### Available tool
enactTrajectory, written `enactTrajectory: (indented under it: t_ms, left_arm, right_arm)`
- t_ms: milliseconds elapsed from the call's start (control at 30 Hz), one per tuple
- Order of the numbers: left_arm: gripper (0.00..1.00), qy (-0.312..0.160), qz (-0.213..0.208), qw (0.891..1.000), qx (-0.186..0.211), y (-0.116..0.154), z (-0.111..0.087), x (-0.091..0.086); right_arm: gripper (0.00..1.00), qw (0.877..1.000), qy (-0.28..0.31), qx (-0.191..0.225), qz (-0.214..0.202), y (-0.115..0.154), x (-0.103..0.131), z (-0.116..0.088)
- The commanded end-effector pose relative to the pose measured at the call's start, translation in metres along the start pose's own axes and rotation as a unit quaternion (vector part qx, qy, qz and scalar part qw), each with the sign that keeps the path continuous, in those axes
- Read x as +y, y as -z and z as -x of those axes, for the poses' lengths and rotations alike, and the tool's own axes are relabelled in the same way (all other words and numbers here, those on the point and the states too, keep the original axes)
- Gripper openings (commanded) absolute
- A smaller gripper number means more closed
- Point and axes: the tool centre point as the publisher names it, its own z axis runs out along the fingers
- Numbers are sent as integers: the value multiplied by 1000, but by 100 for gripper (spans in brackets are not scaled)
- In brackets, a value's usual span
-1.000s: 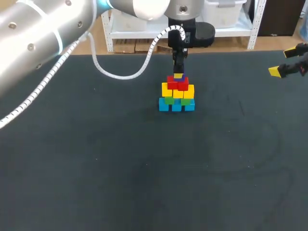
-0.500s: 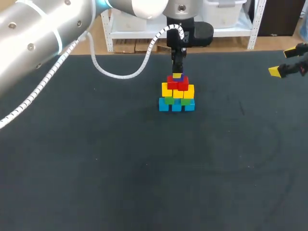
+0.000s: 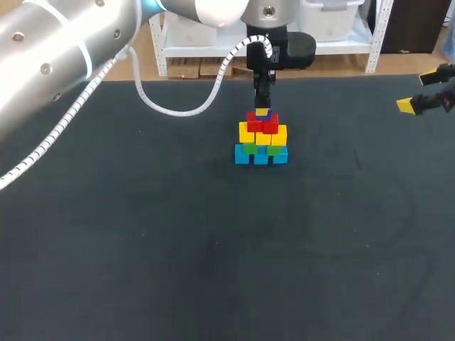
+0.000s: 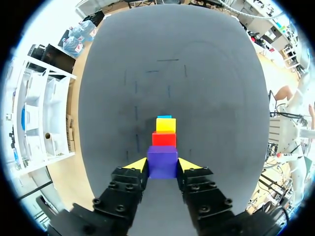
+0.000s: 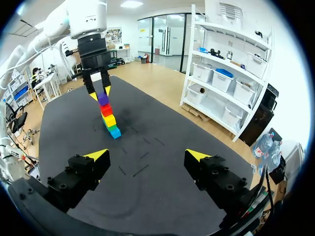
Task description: Place the blue cubes, place green cubes on the blue cubes, place the yellow cubes on the green cubes, then place the red cubes on the yellow cubes, and place purple cube on the red cubes.
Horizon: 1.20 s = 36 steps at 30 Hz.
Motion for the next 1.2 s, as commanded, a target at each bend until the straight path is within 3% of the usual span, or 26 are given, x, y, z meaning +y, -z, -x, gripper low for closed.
enactTrajectory:
  t_ms: [33, 333, 367, 467, 867, 967, 1200]
  left_arm:
    - [37, -2, -4, 1000, 2, 0, 1, 3]
    - [43, -2, -6, 1000, 5, -2, 2, 3]
    - [54, -2, -5, 1000, 5, -2, 2, 3]
    - [100, 4, 0, 1000, 6, 1, -1, 4]
    - [100, 56, 53, 995, -65, 48, -23, -20]
    - [100, 105, 74, 986, -107, 56, -35, -26]
    - [100, 183, 121, 963, -156, 55, -67, -47]
  right_arm:
    - [100, 1000, 0, -2, 2, -1, -1, 0]
    - [100, 1000, 0, -2, 2, -1, -1, 0]
    - [100, 1000, 0, -2, 2, -1, -1, 0]
    - [100, 1000, 0, -2, 2, -1, -1, 0]
    - [100, 1000, 0, -2, 2, -1, -1, 0]
    - [100, 1000, 0, -2, 2, -1, -1, 0]
    - [100, 1000, 0, -2, 2, -1, -1, 0]
